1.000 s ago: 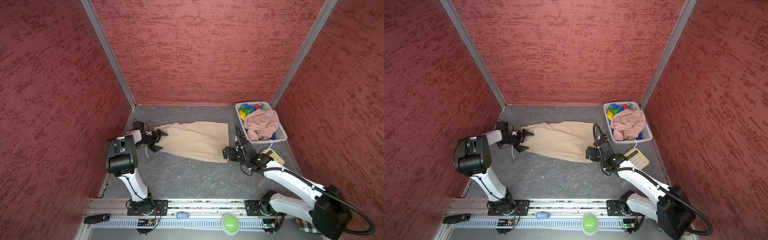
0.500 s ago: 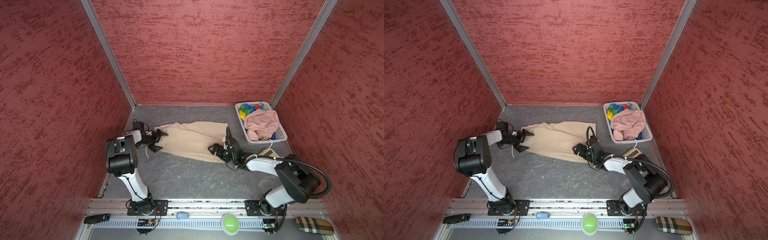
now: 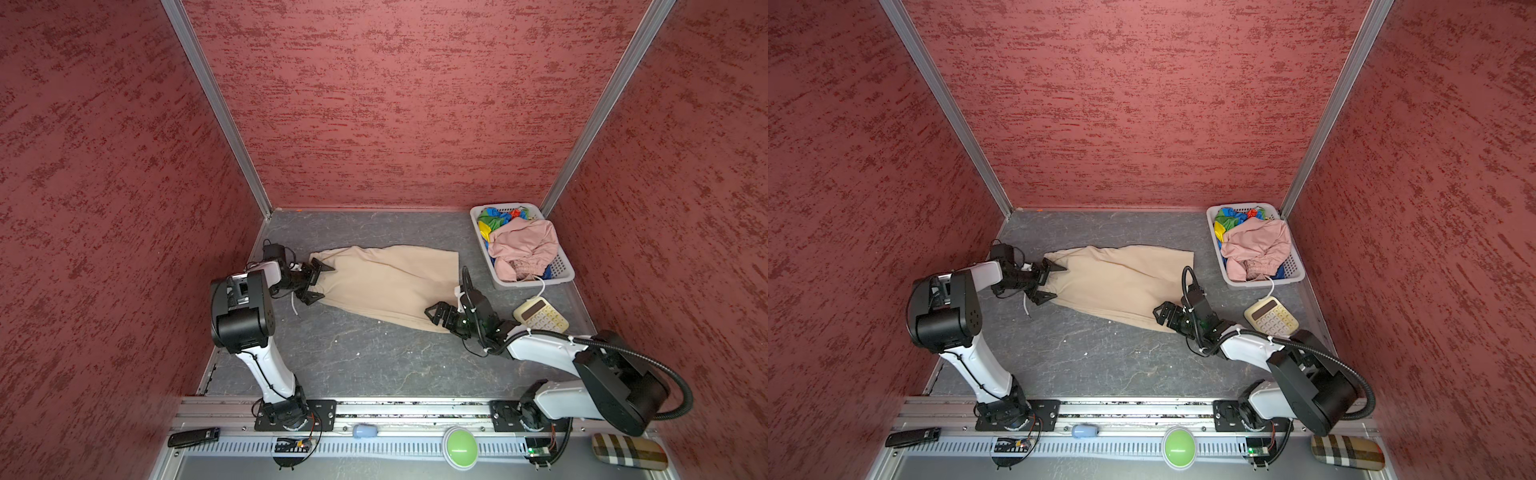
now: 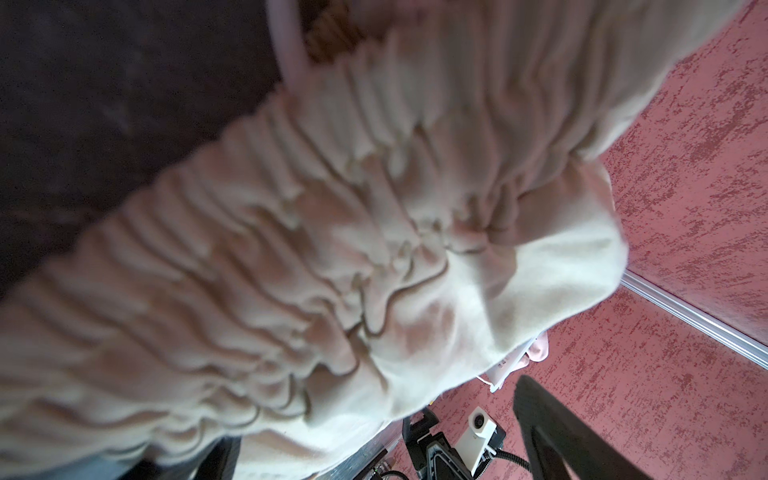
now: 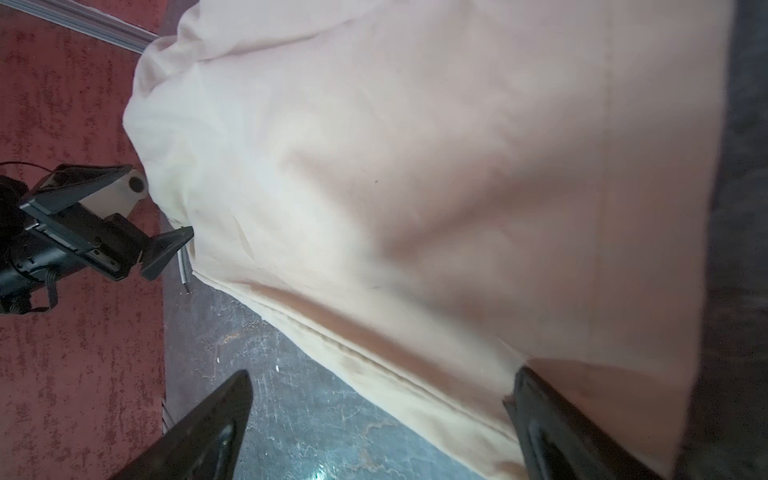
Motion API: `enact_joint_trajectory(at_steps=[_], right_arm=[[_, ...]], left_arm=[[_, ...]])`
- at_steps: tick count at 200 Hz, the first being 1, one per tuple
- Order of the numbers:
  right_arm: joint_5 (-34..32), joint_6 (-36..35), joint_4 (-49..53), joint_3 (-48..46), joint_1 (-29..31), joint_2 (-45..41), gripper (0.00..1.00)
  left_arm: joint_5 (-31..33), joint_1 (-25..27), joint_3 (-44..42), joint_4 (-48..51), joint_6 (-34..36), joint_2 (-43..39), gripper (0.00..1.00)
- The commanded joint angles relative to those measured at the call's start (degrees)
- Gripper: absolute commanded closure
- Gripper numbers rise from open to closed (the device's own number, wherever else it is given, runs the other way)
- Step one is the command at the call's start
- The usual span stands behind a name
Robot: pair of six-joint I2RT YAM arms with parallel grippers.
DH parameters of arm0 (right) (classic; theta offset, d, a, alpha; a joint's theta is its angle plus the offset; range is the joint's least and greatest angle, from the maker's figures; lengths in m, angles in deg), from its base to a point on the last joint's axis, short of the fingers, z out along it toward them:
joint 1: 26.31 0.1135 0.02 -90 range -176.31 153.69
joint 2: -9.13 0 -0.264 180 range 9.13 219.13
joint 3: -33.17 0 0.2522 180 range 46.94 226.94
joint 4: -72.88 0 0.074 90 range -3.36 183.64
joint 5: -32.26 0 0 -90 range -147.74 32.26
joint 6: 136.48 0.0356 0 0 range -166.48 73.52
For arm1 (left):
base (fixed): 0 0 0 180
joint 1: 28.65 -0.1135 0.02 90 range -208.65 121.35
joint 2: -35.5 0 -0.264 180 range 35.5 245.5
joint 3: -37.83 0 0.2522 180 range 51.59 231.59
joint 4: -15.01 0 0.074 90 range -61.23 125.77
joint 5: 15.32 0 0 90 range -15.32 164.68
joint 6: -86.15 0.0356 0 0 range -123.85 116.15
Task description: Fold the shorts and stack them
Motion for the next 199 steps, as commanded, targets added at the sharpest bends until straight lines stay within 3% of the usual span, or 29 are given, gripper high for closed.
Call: enact_joint_trajectory(at_steps=[1, 13, 41, 60, 77, 109, 131, 149, 199], right_arm=[[-4.4, -5.9, 13.0, 3.2, -3.3, -2.2, 0.01], [-5.5, -9.0, 17.0, 7.4, -4.1, -3.3, 0.01], [-4.4, -14.3, 20.6, 15.4, -7.7, -2.0, 0.01], [-2.6, -17.0, 21.5, 21.9, -9.2, 2.2, 0.01], [0.1, -18.3, 20.0, 28.9, -9.2, 8.7, 0.01], [10.1, -15.1, 10.2, 39.9, -9.2, 20.8, 0.01], [17.0, -9.4, 0.9, 45.4, -9.0, 29.8, 0.01], [20.0, -6.5, -3.5, 49.7, -9.0, 36.6, 0.01], [20.8, -7.5, -4.7, 55.6, -10.6, 48.1, 0.01]], left_arm=[[2.2, -0.1, 1.1, -0.5, 0.8, -2.7, 0.01], [4.7, 1.1, 4.0, 1.5, 2.5, -6.6, 0.01], [18.2, 1.8, 14.5, 11.9, 9.1, -9.4, 0.01], [20.6, 1.0, 18.3, 13.6, 9.7, -8.4, 0.01], [17.2, 3.6, 20.6, 11.2, 7.4, -7.6, 0.01], [7.9, 13.3, 24.4, 5.3, -1.0, 0.2, 0.01], [8.8, 17.8, 29.4, 6.3, -1.4, 6.7, 0.01], [10.7, 16.9, 32.2, 7.5, -0.7, 10.6, 0.01], [11.5, 10.2, 30.2, 7.2, 1.5, 14.9, 0.01]])
